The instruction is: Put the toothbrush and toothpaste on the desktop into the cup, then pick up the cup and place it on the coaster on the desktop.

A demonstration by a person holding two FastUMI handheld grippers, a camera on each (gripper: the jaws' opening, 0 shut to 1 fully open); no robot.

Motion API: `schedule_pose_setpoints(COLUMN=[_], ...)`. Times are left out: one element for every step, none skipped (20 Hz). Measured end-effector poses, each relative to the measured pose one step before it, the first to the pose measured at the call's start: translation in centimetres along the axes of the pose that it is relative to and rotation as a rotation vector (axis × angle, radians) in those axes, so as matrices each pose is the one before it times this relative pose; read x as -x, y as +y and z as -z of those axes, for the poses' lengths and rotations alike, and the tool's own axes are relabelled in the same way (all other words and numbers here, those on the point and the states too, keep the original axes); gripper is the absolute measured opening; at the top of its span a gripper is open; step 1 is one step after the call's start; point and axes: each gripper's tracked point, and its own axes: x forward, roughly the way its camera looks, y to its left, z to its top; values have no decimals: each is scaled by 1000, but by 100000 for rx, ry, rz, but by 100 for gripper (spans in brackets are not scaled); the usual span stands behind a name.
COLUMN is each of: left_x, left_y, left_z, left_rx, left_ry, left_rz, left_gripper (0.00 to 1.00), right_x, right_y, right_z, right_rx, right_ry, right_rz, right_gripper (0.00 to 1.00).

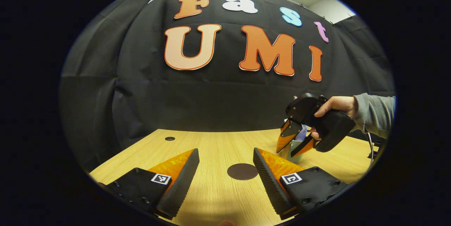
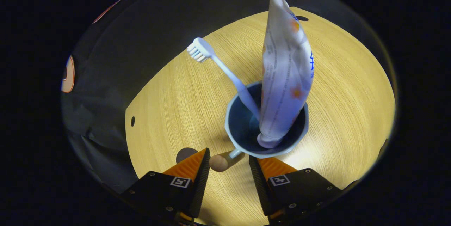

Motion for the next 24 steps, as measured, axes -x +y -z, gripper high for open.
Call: schedule_pose_setpoints(left_x=[-50, 95, 87, -27, -26, -46, -115, 25, -10, -37, 18, -68, -36, -125, 124, 9, -32, 50, 81, 104, 167, 76, 132, 164], left_y=[-19, 35, -100, -90, -138, -181, -42, -236, -265, -367, -287, -429, -450, -317, -317, -308, -204, -235, -35, -138, 2, 30, 188, 147], left_z=[239, 165, 70, 171, 65, 5, 186, 43, -15, -78, -131, 51, -101, -40, 36, -7, 109, 19, -28, -73, 5, -18, 77, -63], left_rx=[17, 77, 91, 131, 109, 76, 66, 54, 55, -59, -262, -460, -572, -601, -576, -443, -448, -463, -410, -412, -350, -391, -412, -247], left_ry=[356, 206, 60, 200, 217, 191, 237, 99, 150, -21, -66, -190, -139, -71, 10, 115, 405, 196, 245, 48, 109, 62, 52, 20], left_rz=[60, 164, 228, 158, 336, 241, 338, 390, 483, 685, 633, 784, 648, 664, 620, 516, 394, 276, 172, 147, 24, -164, -291, -267], left_gripper=[98, 98, 98, 98, 98, 98, 98, 98, 98, 98, 98, 98, 98, 98, 98, 98, 98, 98, 98, 98, 98, 98, 98, 98], right_x=[-211, -75, -7, 93, 176, 48, 251, 69, 135, -276, -210, -510, -262, -125, -304, -295, -134, -5, -35, -267, -258, -466, -284, -50], right_y=[-130, -135, -101, -136, -210, -184, -328, -700, -714, -573, -671, -577, -528, -656, -218, -276, -287, -176, -131, -73, 55, 104, 83, 111], right_z=[113, 127, -79, 59, -139, -40, -45, -332, -365, -17, -315, -268, -433, -574, -81, -459, -135, -352, -136, 73, 55, 336, -40, -29], right_rx=[-781, -690, -169, 541, 54, -486, -409, -261, -113, -2, 299, 798, 1311, 1500, 1381, 1852, 2607, 3641, 4295, 3732, 2769, 1664, 929, 2029], right_ry=[427, 463, -528, -514, -800, -676, 80, -290, -602, -766, -678, -401, -426, -564, 39, -633, -329, 5, -112, -14, 269, 1312, -346, -417], right_rz=[746, 421, 194, 447, 275, -39, 147, 566, 1117, 1426, 1472, 1407, 1120, 1704, 811, 836, 1375, 1116, 1242, 1174, 642, 88, 341, -98], right_gripper=[66, 66, 67, 67, 67, 66, 64, 64, 64, 64, 64, 64, 64, 63, 59, 59, 57, 62, 54, 48, 49, 46, 41, 30])
